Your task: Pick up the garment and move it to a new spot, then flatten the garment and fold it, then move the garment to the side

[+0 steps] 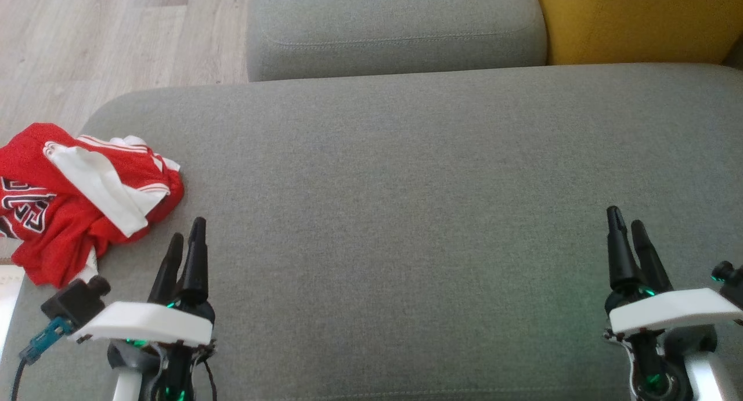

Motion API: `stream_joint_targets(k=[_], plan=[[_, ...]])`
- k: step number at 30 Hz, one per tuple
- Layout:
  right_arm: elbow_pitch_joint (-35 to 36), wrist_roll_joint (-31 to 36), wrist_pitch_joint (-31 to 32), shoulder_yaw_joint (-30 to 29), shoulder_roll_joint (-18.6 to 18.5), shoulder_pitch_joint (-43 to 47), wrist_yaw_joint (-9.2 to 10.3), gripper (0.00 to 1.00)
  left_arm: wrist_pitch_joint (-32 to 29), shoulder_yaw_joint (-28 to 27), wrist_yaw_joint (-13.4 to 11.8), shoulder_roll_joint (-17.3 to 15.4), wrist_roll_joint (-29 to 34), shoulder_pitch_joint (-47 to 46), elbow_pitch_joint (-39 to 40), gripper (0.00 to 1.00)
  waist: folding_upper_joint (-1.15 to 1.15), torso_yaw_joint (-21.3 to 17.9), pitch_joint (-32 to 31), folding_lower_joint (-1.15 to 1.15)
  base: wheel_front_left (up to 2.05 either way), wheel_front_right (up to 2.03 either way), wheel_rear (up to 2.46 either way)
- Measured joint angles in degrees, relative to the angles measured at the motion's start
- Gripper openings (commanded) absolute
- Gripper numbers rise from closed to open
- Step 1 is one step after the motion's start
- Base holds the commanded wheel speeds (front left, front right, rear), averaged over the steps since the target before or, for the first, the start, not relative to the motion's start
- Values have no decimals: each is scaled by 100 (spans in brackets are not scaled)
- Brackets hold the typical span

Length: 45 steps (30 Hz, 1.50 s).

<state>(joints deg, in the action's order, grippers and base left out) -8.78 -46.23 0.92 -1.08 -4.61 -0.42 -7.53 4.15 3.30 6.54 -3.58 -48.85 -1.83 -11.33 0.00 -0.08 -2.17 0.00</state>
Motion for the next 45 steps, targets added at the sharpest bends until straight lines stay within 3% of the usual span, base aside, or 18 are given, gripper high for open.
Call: stream_joint_targets(k=[45], plan=[[125, 3108, -302, 225, 52, 253, 0, 100, 726, 229, -159, -81, 3071, -1, -282, 100, 0, 16, -85, 0, 0, 0, 0]])
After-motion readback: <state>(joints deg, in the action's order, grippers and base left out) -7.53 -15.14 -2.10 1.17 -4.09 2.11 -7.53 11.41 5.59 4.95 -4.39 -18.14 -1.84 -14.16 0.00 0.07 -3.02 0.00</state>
